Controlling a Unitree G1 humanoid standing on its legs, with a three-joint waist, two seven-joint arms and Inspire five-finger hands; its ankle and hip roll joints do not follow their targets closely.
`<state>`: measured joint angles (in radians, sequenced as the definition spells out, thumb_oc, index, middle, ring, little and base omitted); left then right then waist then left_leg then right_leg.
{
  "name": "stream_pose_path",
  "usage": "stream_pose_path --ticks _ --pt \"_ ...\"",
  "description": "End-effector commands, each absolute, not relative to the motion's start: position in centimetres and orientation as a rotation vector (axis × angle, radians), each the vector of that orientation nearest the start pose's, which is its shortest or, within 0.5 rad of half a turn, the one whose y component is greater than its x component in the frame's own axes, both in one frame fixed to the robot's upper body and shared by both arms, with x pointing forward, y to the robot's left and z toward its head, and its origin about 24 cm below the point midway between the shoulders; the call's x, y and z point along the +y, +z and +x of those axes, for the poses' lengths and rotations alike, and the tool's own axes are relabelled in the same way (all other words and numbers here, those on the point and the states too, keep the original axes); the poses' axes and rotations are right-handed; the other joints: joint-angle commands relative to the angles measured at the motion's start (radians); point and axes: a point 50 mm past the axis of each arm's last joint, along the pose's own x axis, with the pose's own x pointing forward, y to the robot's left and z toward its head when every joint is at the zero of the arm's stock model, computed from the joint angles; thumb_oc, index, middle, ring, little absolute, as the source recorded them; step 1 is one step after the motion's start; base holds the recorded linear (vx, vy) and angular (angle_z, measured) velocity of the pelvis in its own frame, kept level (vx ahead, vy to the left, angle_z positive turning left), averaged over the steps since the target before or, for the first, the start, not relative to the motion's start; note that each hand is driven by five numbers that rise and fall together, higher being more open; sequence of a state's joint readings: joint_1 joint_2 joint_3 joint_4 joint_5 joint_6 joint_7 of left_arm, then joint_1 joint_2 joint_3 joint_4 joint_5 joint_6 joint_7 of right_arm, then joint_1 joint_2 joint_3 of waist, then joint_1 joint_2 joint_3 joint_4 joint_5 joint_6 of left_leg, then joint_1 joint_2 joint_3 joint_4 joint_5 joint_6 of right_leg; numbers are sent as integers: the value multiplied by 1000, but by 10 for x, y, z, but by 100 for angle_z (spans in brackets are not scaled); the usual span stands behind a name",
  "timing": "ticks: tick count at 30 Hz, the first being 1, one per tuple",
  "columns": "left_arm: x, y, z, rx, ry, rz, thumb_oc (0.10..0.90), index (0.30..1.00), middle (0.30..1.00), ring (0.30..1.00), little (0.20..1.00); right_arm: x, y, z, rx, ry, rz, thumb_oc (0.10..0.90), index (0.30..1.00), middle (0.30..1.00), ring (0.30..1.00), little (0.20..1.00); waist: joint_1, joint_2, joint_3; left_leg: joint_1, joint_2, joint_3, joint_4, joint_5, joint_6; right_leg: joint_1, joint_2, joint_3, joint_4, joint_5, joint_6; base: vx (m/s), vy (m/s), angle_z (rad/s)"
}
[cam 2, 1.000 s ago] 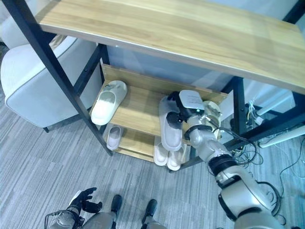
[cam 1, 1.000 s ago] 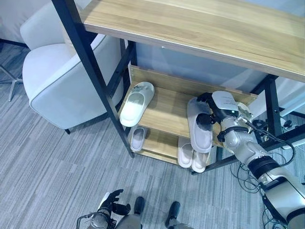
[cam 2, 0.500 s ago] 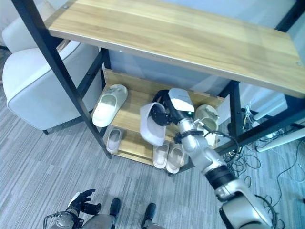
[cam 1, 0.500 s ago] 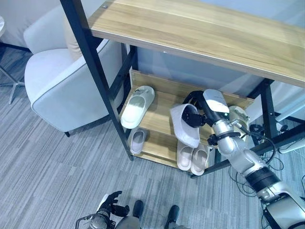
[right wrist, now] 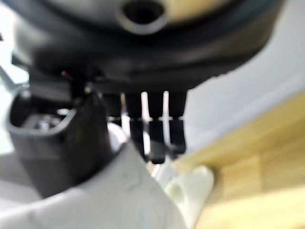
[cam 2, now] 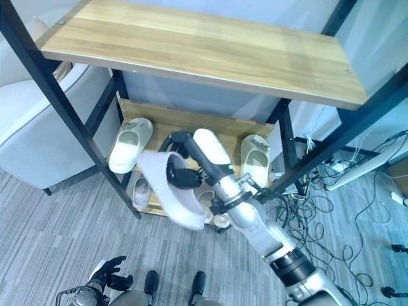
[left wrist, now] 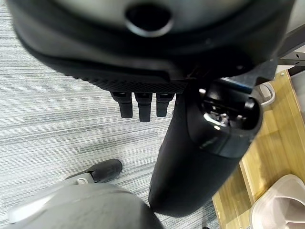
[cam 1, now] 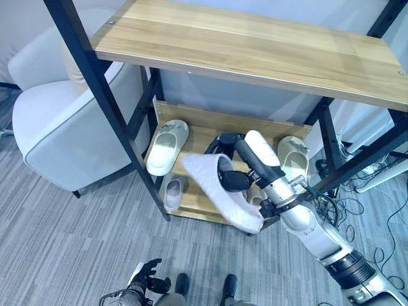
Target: Arrange the slippers neatly on the shoe rack.
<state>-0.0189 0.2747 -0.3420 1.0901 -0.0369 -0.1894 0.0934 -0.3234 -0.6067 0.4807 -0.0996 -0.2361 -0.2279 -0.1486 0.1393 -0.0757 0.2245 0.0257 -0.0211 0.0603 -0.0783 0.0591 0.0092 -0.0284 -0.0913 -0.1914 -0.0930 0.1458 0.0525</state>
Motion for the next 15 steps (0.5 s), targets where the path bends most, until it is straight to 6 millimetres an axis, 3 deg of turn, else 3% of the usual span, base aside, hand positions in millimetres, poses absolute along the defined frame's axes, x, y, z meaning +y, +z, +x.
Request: stream_pose_path --ticks 1,2,4,8,12,15 --pt "163 -156 119 934 -284 385 800 900 900 900 900 -100 174 258 -848 458 -678 400 300 300 300 300 6 32 -37 -57 31 -136 -9 -49 -46 34 23 -11 27 -131 57 -74 -18 0" --pt "163 -156 119 933 -283 385 800 900 900 900 900 -100 174 258 -849 458 -678 400 300 300 300 300 5 32 -36 -58 31 -137 -9 -48 -46 33 23 -11 30 -132 57 -180 -26 0" --pt "161 -148 140 862 -283 402 800 900 900 900 900 -93 172 261 -843 491 -698 400 300 300 300 300 12 34 33 -103 38 -146 27 -37 -42 -30 17 -21 113 -152 48 -278 -27 4" --pt "160 -135 172 764 -254 417 800 900 900 900 900 -82 166 267 -815 539 -707 400 300 300 300 300 19 40 125 -261 24 -156 207 -64 -49 -158 -10 -39 250 -170 36 -259 -24 17" --pt "157 -128 186 718 -257 421 800 900 900 900 900 -78 154 278 -753 547 -734 400 300 300 300 300 27 46 134 -382 16 -177 325 -90 -54 -263 -20 -65 364 -205 24 -103 -23 21" --pt "154 -122 195 677 -269 433 800 900 900 900 900 -79 158 288 -766 501 -794 400 300 300 300 300 34 50 143 -468 22 -189 417 -112 -53 -338 -30 -85 457 -241 18 -85 -23 9"
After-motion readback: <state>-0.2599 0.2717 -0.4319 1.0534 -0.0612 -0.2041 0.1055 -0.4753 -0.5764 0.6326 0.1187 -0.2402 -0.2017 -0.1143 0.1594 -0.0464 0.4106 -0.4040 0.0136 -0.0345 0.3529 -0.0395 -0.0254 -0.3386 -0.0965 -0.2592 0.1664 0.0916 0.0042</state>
